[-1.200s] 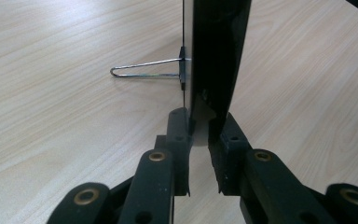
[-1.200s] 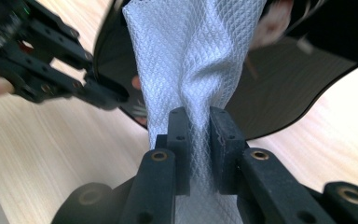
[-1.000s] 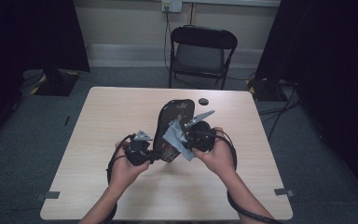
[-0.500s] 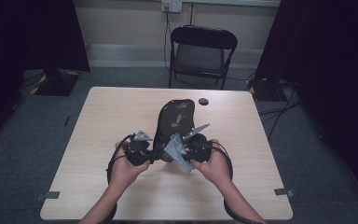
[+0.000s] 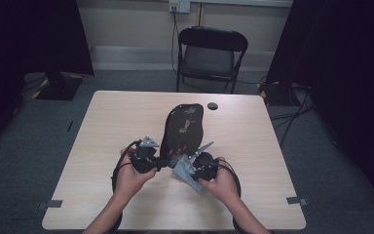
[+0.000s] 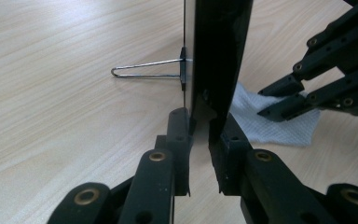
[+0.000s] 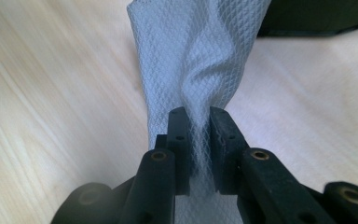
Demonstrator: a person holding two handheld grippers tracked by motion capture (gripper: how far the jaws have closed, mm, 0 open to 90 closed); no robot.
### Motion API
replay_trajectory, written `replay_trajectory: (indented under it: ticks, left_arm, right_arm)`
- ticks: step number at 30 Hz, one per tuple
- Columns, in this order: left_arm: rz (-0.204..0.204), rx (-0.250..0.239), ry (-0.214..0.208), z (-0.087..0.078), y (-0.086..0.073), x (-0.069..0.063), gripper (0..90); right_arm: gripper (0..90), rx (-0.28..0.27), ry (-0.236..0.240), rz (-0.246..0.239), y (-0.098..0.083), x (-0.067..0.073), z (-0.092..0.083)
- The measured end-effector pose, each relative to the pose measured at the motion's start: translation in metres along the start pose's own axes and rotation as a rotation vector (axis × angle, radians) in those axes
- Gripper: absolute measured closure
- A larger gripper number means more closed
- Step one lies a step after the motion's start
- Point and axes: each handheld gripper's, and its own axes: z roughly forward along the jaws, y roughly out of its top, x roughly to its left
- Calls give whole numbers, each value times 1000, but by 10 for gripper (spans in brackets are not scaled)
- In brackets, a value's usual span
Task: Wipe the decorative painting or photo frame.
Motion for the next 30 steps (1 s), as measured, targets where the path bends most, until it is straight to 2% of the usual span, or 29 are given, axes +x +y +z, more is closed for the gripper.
replay_trajectory:
  ticks: [4,8,15,16,18,19,23,24,27,30]
  left_arm:
    - [3,0,1,0,0,0,785]
    - [5,0,2,0,0,0,785]
    - [3,0,2,0,0,0,786]
    - [3,0,2,0,0,0,785]
    - [2,1,2,0,0,-1,785]
    - [1,3,3,0,0,-1,785]
    - [8,4,5,0,0,-1,786]
    - [4,3,3,0,0,-1,785]
    - [6,3,4,0,0,-1,786]
    - [1,3,2,0,0,0,786]
  right_arm:
    - [802,10,-2,7,-7,-2,3]
    - [802,0,-3,9,-8,-4,-4]
    - [803,-132,-32,0,10,-10,-61]
    - [803,-132,-32,0,10,-10,-61]
    - [803,-175,-35,-6,17,-10,-80]
    - [803,-211,-42,-13,24,-9,-96]
    - [803,-249,-48,-20,34,-7,-110]
    - [803,-275,-52,-27,43,-5,-119]
    - [803,-274,-47,-35,51,-1,-118]
    - [803,-254,-43,-49,55,5,-109]
